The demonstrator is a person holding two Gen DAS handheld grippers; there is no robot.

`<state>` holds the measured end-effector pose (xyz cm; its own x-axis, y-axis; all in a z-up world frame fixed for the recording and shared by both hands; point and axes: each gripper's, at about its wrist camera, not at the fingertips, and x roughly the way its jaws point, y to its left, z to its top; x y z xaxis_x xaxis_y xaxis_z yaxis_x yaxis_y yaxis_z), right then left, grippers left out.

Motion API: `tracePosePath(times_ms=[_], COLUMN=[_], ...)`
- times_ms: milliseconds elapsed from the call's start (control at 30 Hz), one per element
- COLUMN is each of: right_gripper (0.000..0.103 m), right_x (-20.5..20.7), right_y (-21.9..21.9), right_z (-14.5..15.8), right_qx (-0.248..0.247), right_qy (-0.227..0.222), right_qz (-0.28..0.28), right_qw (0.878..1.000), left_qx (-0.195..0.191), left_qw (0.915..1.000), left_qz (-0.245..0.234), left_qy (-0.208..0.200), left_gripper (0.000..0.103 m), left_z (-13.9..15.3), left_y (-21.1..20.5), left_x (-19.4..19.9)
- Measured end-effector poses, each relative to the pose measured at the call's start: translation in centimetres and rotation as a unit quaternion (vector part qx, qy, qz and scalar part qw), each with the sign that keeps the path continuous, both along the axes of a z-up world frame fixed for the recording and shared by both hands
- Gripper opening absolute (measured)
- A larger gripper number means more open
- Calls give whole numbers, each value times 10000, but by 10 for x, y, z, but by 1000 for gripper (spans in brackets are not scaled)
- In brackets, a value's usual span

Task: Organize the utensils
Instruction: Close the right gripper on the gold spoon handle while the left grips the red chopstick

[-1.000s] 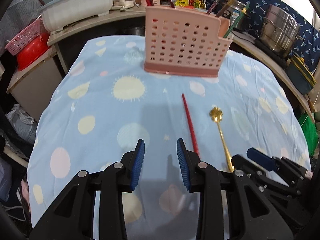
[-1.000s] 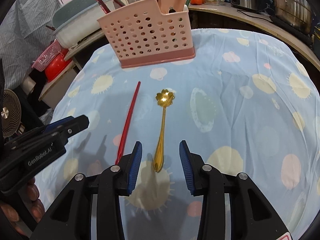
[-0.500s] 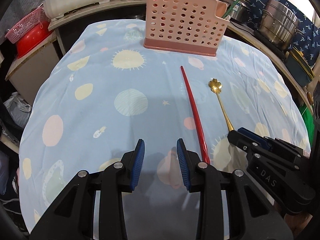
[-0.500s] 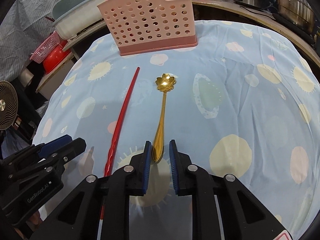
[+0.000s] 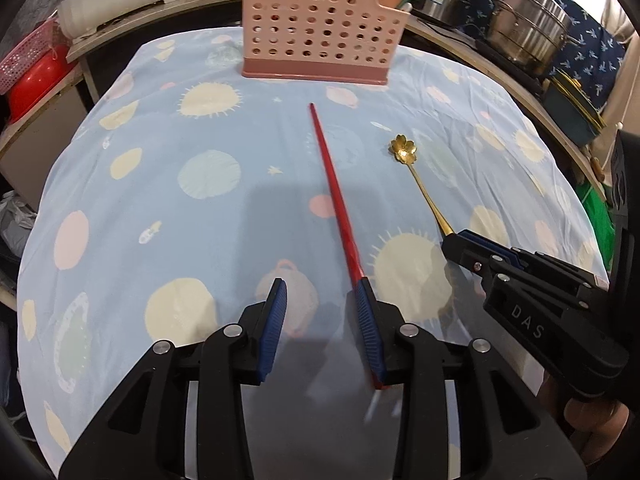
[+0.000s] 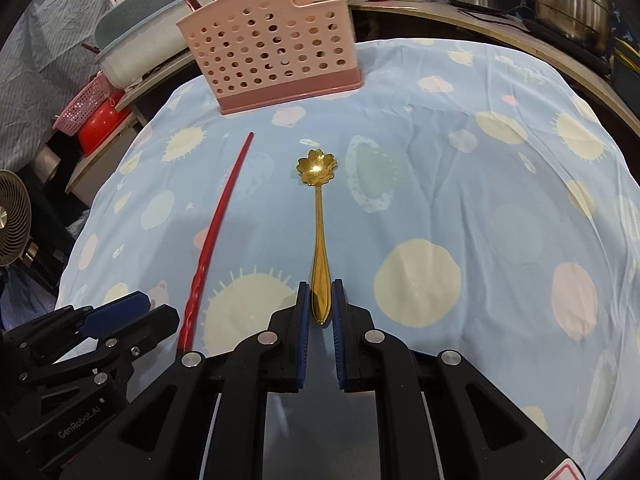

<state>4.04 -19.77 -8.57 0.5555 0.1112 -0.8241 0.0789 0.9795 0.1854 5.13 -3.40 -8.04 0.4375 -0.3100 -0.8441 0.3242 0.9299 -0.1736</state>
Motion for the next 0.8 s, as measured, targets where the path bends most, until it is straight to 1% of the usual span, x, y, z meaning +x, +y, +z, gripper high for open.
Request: tracePosePath(times_ms=[33, 100, 267, 467, 600, 733, 767, 800], right_gripper=[10, 10, 10, 10, 10, 10, 10, 10], right_x=[-2, -7, -15, -22, -25, -25, -26, -26], right_y=[-2, -5, -8, -4, -3, -3, -3, -2], right_z=[0, 1, 0, 0, -1, -1, -1, -1], right_qx=[7, 27, 77, 73, 82, 82, 78, 77], right_qy=[4, 12, 38, 52, 57, 55, 54, 55], right_qz=[-19, -59, -107, -68, -64, -60, -54, -49], right_qw=[10000, 10000, 9999, 9999, 9999, 9999, 9999, 9999], left_qx=[-5, -36, -46, -14, 13, 84, 77, 71], left_qw=[10000, 10000, 9997, 9997, 9995, 9995, 9995, 9996], left_qz=[-22, -84, -202, -243, -301, -294, -292, -290], left_qy=[3, 17, 120, 88, 48, -12, -15, -12], left_gripper=[38, 40, 40, 39, 38, 31, 28, 21], left_z=[0, 0, -6, -7, -8, -8, -8, -8], left_y=[-1, -3, -8, -10, -8, -8, -7, -7], left_x=[-1, -4, -7, -12, -22, -23, -23, -23])
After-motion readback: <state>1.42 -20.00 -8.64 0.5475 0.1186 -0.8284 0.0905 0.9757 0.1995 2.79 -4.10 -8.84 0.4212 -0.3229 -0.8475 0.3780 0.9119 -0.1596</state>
